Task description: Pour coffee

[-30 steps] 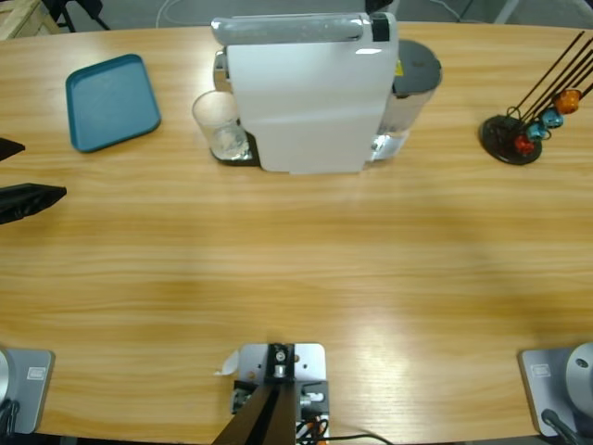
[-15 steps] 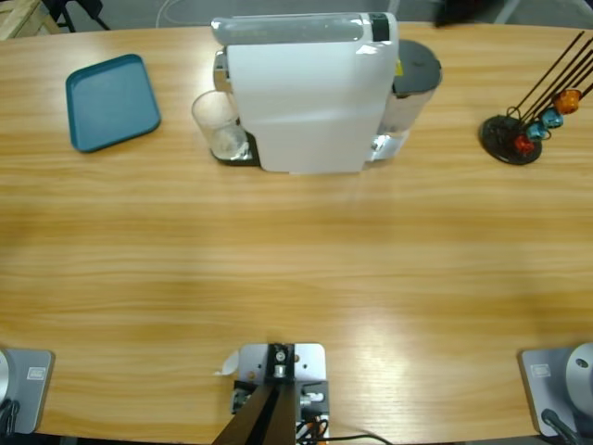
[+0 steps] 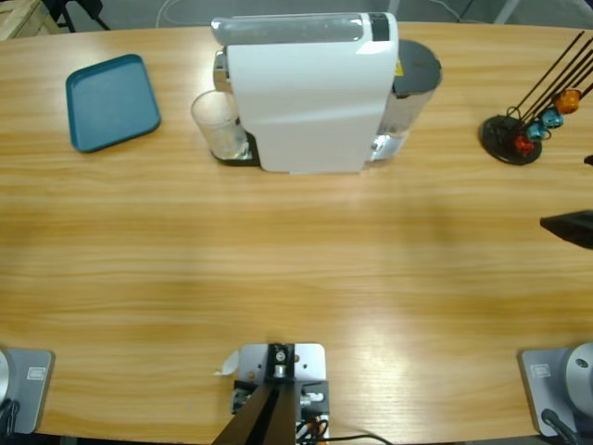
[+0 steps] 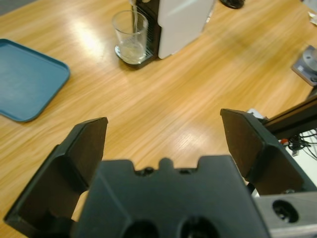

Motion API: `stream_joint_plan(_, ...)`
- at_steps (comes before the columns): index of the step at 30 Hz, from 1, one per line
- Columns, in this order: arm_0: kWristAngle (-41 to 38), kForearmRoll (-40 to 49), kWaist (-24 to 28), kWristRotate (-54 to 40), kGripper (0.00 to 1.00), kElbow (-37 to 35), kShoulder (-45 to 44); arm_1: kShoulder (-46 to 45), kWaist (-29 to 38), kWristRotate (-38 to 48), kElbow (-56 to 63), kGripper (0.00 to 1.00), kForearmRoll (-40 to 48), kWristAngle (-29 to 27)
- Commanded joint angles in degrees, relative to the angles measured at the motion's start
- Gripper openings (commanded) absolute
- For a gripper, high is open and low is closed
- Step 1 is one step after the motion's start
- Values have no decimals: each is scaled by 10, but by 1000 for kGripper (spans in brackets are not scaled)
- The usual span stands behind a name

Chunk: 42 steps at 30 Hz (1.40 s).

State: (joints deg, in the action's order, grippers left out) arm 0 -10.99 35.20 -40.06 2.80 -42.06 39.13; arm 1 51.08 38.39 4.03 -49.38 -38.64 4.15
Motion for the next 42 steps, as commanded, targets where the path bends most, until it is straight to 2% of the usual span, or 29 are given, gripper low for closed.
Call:
stream_joint_plan(1,-17,16,-6,-24,1000,-6,43,-5,-15,-8,72,1000,86,14)
stream_joint_plan(7,2,-12,-6,-25,1000,3,124,2,-24,-32,102,1000,142,28)
stream_joint_plan(13,5,-23,-6,-24,1000,18,88,4,-25,-24,95,1000,121,24)
stream_joint_plan(19,16,-102,-6,-40,1000,7,151,31,-36,-28,93,1000,122,25)
stream_joint_plan(24,11,-120,-6,-53,1000,-26,195,23,-36,-29,96,1000,123,22)
stream_joint_plan(31,16,-154,35,-77,1000,-27,198,27,-38,-27,96,1000,123,19)
stream_joint_plan(42,15,-164,41,-104,1000,-31,194,35,-43,-26,94,1000,123,21)
